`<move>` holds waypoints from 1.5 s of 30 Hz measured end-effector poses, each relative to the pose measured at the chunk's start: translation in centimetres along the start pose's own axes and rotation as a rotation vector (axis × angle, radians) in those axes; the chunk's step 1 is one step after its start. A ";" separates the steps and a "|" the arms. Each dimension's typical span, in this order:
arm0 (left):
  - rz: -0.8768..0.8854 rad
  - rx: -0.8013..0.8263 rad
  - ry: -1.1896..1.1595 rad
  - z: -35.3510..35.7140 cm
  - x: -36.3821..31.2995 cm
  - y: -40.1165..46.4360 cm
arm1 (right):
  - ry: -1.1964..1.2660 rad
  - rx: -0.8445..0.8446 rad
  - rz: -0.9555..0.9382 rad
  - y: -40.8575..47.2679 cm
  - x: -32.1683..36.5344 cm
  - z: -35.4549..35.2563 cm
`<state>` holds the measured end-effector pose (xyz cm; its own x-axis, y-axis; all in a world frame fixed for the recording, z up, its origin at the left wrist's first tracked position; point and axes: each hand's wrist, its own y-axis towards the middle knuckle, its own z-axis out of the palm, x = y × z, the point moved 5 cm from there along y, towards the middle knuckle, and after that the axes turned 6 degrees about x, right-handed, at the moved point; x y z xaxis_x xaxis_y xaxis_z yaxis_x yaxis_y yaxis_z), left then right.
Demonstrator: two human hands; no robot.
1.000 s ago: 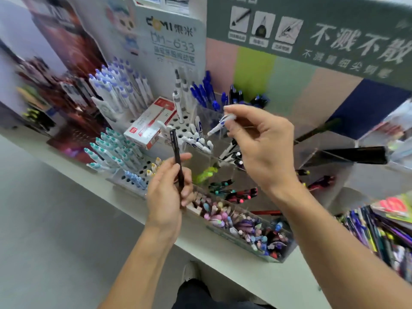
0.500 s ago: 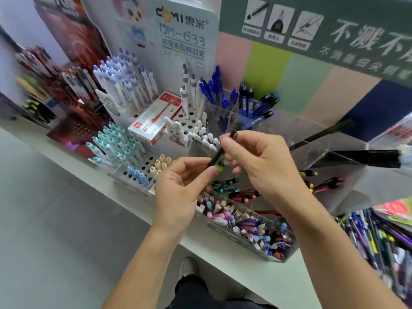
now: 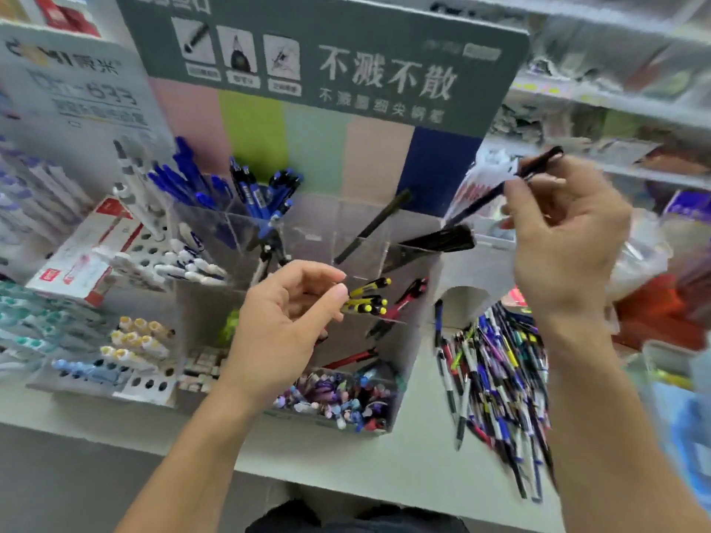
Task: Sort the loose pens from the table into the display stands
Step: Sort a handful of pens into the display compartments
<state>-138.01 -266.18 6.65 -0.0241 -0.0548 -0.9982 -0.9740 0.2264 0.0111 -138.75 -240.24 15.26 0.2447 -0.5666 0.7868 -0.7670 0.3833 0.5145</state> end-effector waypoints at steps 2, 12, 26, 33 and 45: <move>-0.013 0.051 0.012 1.4 0.3 0.3 | -0.006 0.040 0.023 0.1 -0.6 0.8; -0.052 -0.087 -0.074 4.5 -0.4 3.3 | -0.034 0.265 0.221 -2.0 -1.9 5.0; 0.047 -0.388 0.518 -2.6 -1.9 5.9 | -0.543 0.494 -0.267 -0.5 4.0 8.5; -0.080 -0.212 0.340 -1.6 -1.2 6.6 | -0.698 0.737 -0.111 1.5 4.4 12.6; -0.043 -0.064 -0.303 0.6 -2.4 6.3 | -0.760 0.624 -0.139 1.3 4.9 12.9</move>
<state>-143.96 -264.01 9.11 0.0766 0.2318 -0.9697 -0.9851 0.1680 -0.0376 -146.19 -251.94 15.37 0.0782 -0.9780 0.1933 -0.9885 -0.0508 0.1427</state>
